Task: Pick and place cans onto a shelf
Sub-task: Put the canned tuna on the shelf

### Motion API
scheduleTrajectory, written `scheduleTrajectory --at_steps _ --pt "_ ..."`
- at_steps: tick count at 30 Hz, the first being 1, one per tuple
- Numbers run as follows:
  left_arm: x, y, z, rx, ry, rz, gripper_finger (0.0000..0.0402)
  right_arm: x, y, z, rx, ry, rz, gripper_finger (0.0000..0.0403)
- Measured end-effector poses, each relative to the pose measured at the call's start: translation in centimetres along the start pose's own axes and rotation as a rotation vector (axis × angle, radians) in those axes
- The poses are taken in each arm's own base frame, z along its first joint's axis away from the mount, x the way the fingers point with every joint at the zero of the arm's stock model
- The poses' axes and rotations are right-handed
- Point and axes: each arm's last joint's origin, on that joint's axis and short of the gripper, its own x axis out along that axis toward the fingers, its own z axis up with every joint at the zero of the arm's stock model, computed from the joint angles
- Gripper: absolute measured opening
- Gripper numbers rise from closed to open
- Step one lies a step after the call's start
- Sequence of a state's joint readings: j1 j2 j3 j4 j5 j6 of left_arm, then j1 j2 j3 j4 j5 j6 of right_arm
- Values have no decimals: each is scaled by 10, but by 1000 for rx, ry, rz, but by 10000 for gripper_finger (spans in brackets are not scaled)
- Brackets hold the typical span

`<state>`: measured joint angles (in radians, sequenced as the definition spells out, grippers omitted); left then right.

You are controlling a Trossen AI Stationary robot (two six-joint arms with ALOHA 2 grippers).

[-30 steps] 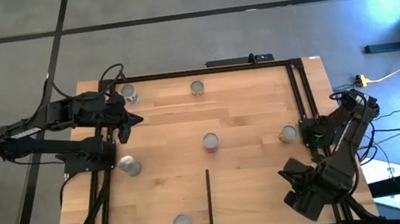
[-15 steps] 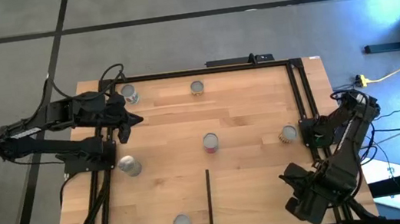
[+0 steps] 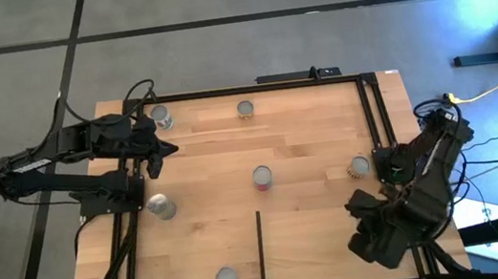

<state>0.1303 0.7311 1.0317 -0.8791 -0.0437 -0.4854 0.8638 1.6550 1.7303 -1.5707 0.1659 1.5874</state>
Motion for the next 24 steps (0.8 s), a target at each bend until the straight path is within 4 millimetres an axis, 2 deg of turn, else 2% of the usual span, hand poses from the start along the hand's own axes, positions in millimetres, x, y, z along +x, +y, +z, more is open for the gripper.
scheduleTrajectory --at_steps 6,11,17,24 --pt "0 0 0 0 0 0 0 21 -4 5 6 0 -86 43" --pt "0 0 0 0 0 0 0 29 -13 10 17 -1 -122 6" --pt "0 0 0 0 4 0 0 20 -37 12 115 -6 -93 18" --pt "0 0 0 0 6 -6 0 7 -69 10 322 37 -44 4"
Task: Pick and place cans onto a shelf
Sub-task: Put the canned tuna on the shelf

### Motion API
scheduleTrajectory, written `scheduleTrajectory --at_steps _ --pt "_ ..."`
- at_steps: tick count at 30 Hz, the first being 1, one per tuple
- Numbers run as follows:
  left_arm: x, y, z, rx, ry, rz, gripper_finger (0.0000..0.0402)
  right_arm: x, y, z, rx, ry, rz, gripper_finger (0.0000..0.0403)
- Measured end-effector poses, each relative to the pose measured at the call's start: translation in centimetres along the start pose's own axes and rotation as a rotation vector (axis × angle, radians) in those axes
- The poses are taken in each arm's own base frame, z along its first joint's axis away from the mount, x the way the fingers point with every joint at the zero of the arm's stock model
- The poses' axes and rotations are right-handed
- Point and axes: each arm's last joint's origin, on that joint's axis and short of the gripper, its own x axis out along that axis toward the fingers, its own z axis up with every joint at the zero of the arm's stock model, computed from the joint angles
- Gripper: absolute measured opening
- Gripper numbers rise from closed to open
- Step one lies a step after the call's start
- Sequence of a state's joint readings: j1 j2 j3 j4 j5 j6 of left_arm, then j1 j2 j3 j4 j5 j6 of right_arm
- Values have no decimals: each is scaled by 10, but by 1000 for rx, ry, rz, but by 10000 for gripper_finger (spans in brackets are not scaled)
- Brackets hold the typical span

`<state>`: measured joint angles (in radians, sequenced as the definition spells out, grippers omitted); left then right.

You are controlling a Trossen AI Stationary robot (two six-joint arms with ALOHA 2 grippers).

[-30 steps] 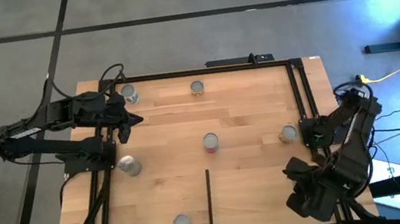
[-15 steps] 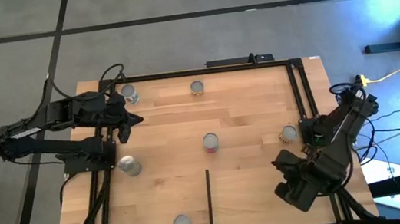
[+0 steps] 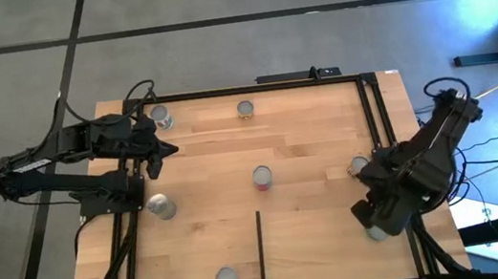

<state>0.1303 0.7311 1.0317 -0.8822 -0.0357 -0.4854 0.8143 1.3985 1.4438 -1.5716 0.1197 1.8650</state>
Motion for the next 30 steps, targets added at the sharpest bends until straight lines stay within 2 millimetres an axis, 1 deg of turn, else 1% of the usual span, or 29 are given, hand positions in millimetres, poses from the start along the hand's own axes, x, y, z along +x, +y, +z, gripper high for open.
scheduleTrajectory --at_steps 3,7,11,13,25,30 --pt "0 0 0 0 0 0 0 -2 -5 2 66 10 28 7" --pt "0 0 0 0 0 0 0 1 -3 0 74 48 46 9" --pt "0 0 0 -7 -2 -1 0 14 -6 -4 74 94 -34 9" --pt "0 0 0 -7 -3 -1 0 18 -7 -5 69 92 -43 9" --pt "0 0 0 -10 -3 -1 0 32 0 -10 77 92 22 4" --pt "0 0 0 -10 -3 -1 0 33 4 -12 78 102 55 4"
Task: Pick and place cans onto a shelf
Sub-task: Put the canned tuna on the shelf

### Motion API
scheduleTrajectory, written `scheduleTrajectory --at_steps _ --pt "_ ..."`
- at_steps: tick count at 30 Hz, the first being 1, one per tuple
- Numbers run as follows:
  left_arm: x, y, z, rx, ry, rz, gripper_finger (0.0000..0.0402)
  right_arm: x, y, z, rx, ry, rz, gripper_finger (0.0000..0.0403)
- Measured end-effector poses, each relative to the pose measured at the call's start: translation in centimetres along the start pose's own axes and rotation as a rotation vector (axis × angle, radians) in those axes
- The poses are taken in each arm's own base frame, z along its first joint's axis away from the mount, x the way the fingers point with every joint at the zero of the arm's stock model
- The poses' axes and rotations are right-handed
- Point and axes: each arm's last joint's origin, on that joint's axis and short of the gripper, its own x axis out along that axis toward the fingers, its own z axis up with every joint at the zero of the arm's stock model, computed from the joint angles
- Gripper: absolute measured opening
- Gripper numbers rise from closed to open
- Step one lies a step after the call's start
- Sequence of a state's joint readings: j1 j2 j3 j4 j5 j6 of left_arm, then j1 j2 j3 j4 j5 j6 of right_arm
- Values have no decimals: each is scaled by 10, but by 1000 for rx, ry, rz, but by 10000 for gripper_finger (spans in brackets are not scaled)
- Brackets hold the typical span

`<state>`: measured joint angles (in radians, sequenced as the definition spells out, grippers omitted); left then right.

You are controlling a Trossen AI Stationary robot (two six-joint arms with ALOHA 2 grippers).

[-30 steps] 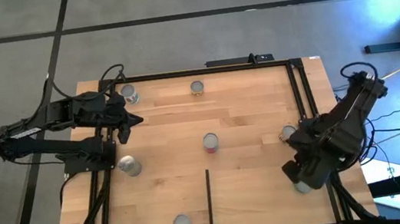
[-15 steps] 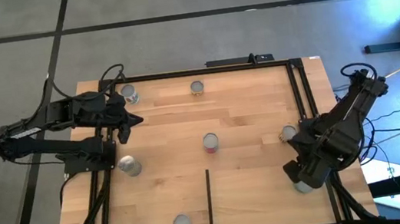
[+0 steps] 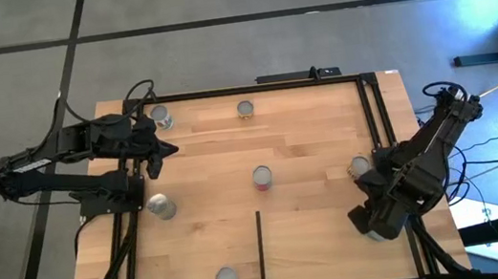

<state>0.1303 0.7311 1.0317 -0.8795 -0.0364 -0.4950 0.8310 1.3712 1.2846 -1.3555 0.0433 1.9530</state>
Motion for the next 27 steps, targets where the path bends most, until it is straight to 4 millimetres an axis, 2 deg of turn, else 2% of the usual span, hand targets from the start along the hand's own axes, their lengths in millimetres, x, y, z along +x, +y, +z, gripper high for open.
scheduleTrajectory --at_steps 10,27 --pt "0 0 0 0 0 0 0 0 3 -4 -6 19 39 4" --pt "0 0 0 0 -3 5 0 3 1 -27 17 67 52 3"
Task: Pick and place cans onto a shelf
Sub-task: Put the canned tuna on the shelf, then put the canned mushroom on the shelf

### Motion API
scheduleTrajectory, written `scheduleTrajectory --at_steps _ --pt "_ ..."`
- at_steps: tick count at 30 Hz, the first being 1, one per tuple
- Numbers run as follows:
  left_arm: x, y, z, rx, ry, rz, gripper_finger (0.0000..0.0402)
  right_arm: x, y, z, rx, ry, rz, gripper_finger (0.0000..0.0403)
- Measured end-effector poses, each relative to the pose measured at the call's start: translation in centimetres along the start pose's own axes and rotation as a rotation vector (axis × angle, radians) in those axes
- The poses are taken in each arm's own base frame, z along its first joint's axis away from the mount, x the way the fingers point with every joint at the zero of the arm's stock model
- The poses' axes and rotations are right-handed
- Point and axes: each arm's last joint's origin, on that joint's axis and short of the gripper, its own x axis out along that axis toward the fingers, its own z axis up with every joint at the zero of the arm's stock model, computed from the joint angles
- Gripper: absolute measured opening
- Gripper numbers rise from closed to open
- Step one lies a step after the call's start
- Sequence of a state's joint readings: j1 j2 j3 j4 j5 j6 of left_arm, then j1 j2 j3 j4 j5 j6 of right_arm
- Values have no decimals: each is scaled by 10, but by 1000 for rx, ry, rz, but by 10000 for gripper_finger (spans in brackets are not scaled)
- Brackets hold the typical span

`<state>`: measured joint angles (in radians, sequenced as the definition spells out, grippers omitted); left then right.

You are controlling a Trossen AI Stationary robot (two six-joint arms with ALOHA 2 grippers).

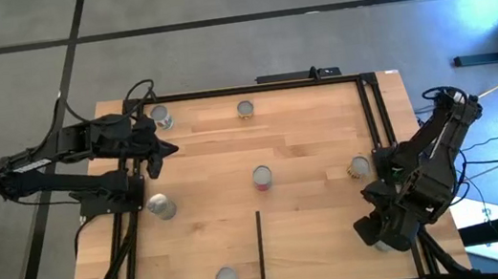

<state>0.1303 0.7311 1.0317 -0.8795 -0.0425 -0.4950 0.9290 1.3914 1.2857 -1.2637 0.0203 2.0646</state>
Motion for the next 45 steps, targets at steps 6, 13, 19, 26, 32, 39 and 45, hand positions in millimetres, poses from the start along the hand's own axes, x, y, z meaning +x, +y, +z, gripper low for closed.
scheduleTrajectory --at_steps 6,13,19,26,32,39,45 --pt "0 0 0 0 0 -1 0 11 6 -11 -18 54 -27 2" --pt "0 0 0 -1 -1 -1 0 19 13 -21 -31 78 5 2" --pt "0 0 0 -1 -1 -1 0 23 14 -23 -55 66 -2 2" --pt "0 -1 0 -2 14 -30 0 4 7 -17 -107 -25 -79 4" --pt "0 -1 0 -49 14 -29 0 -23 5 -4 -89 -155 -111 3" --pt "0 -1 2 -81 -14 -16 36 -33 13 21 -86 -167 -125 4" --pt "4 -7 14 -6 -123 -59 73 -37 21 50 -61 -316 -83 4"
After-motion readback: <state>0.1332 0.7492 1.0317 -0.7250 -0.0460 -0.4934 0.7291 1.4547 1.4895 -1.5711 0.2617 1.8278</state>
